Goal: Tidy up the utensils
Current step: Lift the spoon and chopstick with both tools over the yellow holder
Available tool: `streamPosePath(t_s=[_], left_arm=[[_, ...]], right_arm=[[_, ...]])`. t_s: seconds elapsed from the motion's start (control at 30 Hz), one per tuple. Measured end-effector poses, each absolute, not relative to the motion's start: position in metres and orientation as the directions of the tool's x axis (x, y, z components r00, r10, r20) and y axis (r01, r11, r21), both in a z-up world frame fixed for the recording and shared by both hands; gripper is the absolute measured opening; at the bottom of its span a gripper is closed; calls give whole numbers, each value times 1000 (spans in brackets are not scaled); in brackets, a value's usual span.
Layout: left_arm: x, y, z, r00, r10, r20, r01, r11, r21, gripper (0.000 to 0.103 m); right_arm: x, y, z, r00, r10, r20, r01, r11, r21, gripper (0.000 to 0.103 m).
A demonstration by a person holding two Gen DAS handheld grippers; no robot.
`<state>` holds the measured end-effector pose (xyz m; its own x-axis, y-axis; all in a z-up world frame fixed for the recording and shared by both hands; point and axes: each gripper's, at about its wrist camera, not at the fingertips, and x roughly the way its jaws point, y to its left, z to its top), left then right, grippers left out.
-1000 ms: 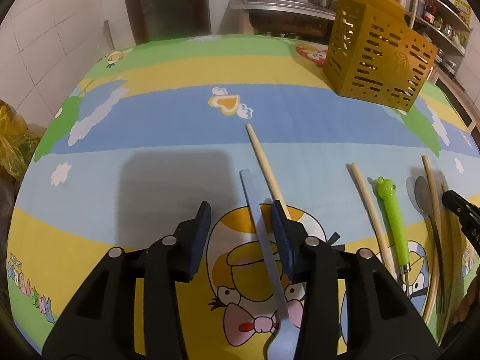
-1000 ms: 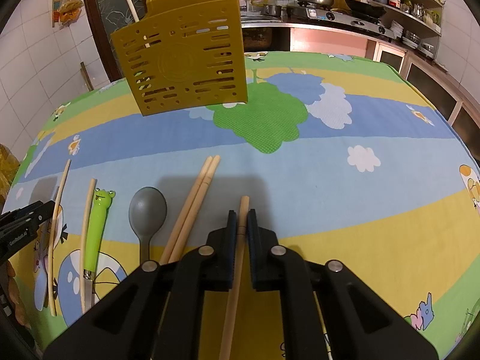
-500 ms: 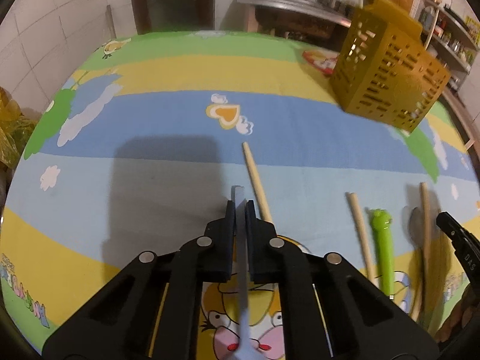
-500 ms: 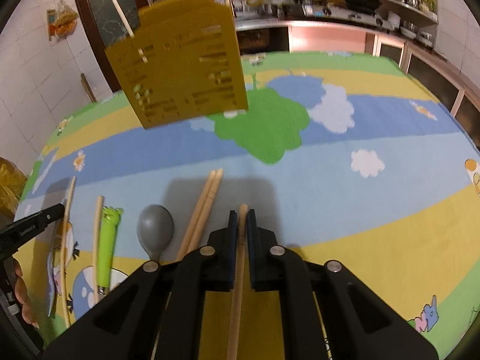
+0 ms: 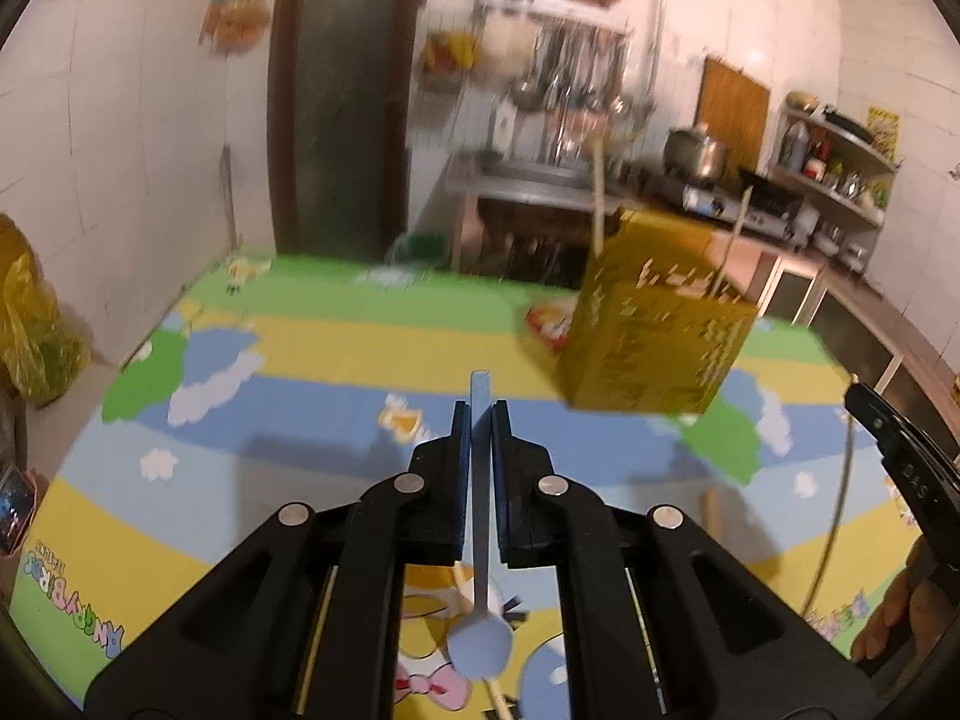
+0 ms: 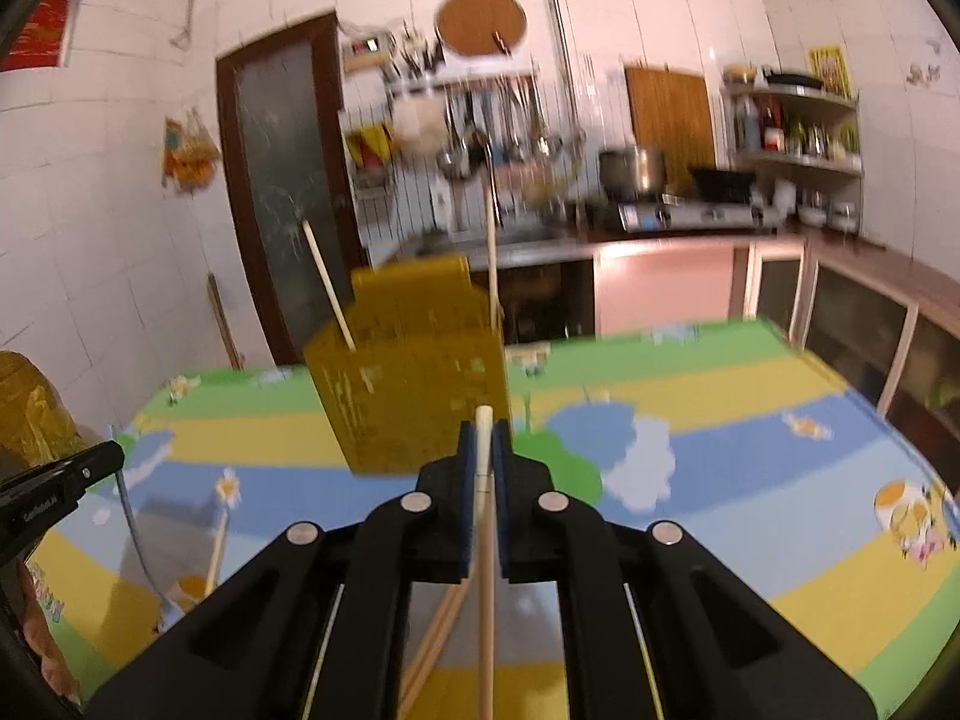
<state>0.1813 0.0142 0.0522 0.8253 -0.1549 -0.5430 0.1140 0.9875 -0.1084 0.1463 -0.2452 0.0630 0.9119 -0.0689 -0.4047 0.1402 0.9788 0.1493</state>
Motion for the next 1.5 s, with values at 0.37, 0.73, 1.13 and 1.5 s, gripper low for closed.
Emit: streamPosePath(t_s=[0.37, 0.73, 1.13, 1.5], left_arm=[[172, -6, 63, 857, -170, -486, 135, 985, -106, 6], [172, -16, 80, 884, -172, -434, 153, 985, -80, 6], [197, -38, 147, 919, -230, -319, 224, 973, -58, 6], [267, -65, 205, 928, -285, -239, 266, 958, -107, 6]], right_arm=[[137, -245, 72, 952, -49, -302, 95, 986, 139, 6], [133, -251, 91, 969, -36, -243, 72, 988, 140, 6], [171, -260, 162, 993, -50, -110, 65, 989, 131, 6], [233, -252, 230, 998, -64, 10, 63, 995, 75, 6]])
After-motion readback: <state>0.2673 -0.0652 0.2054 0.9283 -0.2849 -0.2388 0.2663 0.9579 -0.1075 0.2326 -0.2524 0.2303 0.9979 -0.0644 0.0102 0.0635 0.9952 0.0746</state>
